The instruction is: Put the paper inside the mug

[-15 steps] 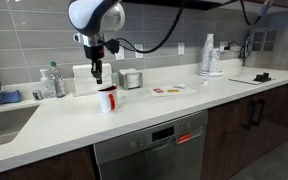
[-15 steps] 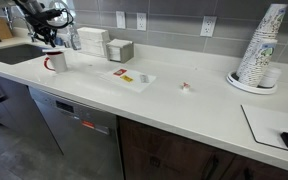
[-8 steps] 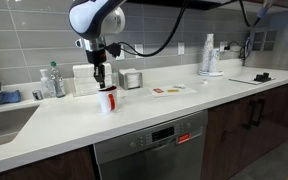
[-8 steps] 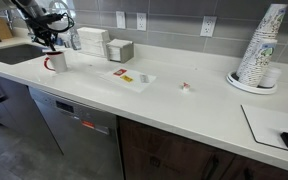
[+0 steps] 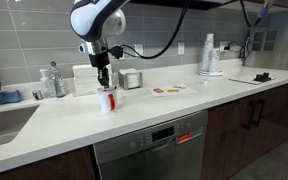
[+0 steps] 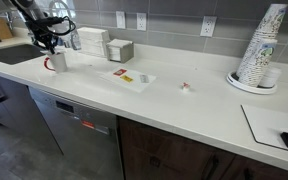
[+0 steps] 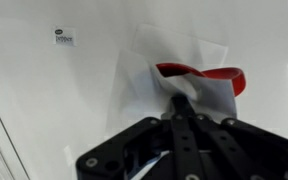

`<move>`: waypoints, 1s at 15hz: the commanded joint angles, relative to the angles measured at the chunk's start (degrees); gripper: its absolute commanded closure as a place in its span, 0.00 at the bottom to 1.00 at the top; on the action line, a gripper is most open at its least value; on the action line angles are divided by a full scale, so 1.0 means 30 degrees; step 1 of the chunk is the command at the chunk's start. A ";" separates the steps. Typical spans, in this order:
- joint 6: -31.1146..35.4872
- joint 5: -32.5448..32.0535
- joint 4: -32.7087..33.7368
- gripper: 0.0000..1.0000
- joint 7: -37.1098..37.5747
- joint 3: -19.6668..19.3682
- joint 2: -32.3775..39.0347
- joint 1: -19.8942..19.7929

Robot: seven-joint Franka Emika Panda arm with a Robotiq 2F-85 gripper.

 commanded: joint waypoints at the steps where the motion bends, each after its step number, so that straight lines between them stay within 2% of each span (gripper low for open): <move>1: -0.0299 -0.0097 -0.0437 1.00 0.0196 0.0032 -0.0070 -0.0080; 15: 0.0383 -0.0014 -0.0765 1.00 0.0174 0.0022 0.0481 -0.0316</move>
